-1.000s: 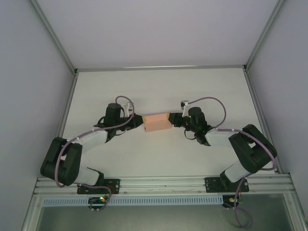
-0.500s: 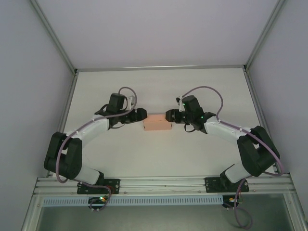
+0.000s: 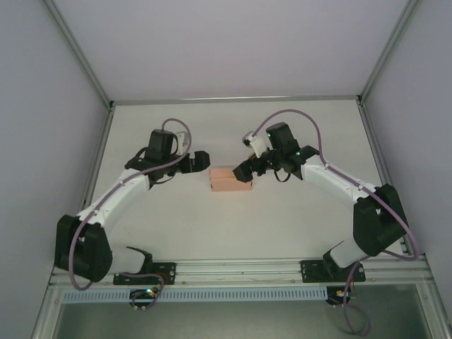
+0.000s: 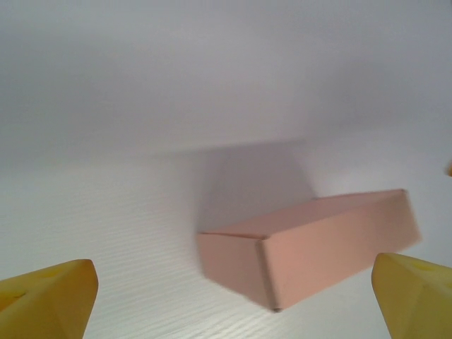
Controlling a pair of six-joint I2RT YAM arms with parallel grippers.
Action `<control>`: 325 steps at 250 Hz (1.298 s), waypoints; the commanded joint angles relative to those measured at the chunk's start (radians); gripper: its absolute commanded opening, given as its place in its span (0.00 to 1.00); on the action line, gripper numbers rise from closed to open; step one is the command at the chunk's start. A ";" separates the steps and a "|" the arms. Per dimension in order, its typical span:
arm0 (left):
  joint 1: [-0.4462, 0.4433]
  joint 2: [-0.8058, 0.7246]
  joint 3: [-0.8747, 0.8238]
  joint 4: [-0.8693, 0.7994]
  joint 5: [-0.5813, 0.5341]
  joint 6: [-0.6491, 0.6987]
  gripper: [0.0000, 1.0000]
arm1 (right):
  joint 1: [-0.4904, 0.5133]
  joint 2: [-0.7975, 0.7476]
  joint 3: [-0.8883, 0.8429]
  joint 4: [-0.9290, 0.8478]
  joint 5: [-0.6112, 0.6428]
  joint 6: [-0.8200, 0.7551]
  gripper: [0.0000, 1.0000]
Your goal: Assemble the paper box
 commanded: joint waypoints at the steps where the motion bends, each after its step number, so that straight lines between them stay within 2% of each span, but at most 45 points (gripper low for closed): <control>1: 0.035 -0.065 -0.037 -0.131 -0.200 0.033 1.00 | 0.029 0.080 0.086 -0.250 -0.040 -0.465 1.00; 33: 0.072 -0.137 -0.105 -0.149 -0.225 0.016 1.00 | 0.063 0.197 0.236 -0.441 0.038 -0.675 1.00; 64: 0.091 -0.189 -0.150 -0.151 -0.235 0.005 1.00 | 0.106 0.322 0.382 -0.515 0.225 -0.743 1.00; 86: 0.092 -0.207 -0.159 -0.151 -0.243 0.002 1.00 | 0.127 0.406 0.469 -0.568 0.310 -0.785 1.00; 117: 0.094 -0.210 -0.162 -0.150 -0.238 0.002 1.00 | 0.150 0.500 0.571 -0.654 0.349 -0.812 1.00; 131: 0.094 -0.204 -0.160 -0.148 -0.235 0.002 1.00 | 0.160 0.525 0.587 -0.665 0.363 -0.816 0.94; 169: 0.095 -0.194 -0.157 -0.150 -0.223 0.006 1.00 | 0.183 0.535 0.557 -0.585 0.407 -0.816 0.72; 185: 0.096 -0.199 -0.158 -0.149 -0.225 0.007 1.00 | 0.186 0.528 0.542 -0.556 0.413 -0.811 0.56; 219: 0.095 -0.216 -0.161 -0.151 -0.231 0.008 1.00 | 0.189 0.516 0.534 -0.528 0.462 -0.800 0.49; 230: 0.096 -0.223 -0.160 -0.153 -0.233 0.008 1.00 | 0.190 0.504 0.526 -0.516 0.487 -0.794 0.43; 242: 0.095 -0.233 -0.162 -0.153 -0.234 0.008 1.00 | 0.190 0.489 0.517 -0.498 0.513 -0.789 0.41; 260: 0.096 -0.245 -0.163 -0.152 -0.238 0.007 1.00 | 0.189 0.455 0.490 -0.445 0.570 -0.776 0.33; 290: 0.096 -0.266 -0.173 -0.148 -0.247 0.000 1.00 | 0.191 0.392 0.387 -0.248 0.740 -0.763 0.32; 325: 0.096 -0.277 -0.177 -0.144 -0.244 -0.005 1.00 | 0.194 0.366 0.262 0.017 0.932 -0.724 0.37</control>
